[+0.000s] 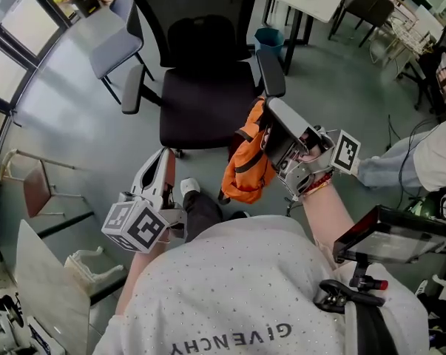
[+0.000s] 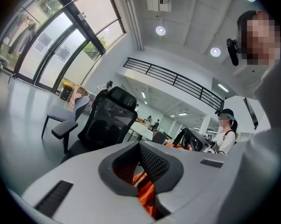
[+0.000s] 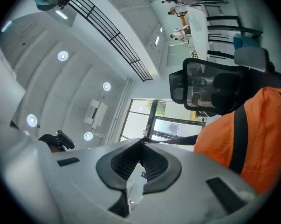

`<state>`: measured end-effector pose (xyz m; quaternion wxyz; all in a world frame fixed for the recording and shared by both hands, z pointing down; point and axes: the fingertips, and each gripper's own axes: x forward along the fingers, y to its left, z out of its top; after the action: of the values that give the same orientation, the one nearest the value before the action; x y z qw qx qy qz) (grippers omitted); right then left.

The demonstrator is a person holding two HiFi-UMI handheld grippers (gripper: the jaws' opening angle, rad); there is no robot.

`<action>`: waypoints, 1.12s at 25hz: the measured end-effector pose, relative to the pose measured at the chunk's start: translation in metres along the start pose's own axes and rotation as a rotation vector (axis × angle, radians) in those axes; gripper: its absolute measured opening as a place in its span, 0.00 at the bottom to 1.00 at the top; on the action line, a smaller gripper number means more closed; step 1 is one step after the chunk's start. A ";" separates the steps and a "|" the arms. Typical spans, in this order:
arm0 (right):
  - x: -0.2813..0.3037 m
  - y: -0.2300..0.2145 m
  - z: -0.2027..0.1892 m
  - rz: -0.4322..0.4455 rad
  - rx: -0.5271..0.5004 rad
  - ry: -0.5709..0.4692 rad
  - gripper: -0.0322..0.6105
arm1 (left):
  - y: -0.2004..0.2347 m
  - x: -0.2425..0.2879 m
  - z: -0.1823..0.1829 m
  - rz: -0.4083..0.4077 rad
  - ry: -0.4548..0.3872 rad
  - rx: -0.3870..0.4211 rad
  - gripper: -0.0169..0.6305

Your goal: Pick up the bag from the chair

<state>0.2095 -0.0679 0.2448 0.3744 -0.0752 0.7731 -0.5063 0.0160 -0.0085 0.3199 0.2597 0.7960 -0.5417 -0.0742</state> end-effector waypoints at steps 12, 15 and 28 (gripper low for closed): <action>-0.022 -0.018 -0.011 0.009 0.057 0.057 0.06 | -0.007 0.009 -0.042 0.005 0.082 -0.086 0.03; -0.022 -0.026 -0.014 -0.005 0.077 0.062 0.06 | -0.004 0.007 -0.041 0.020 0.084 -0.102 0.03; -0.021 -0.030 -0.009 -0.002 0.094 0.025 0.06 | 0.004 0.015 -0.035 0.014 0.104 -0.078 0.03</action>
<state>0.2102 -0.0652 0.2827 0.3674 -0.0518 0.7529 -0.5435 0.0333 -0.0115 0.3542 0.3188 0.7843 -0.5296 -0.0518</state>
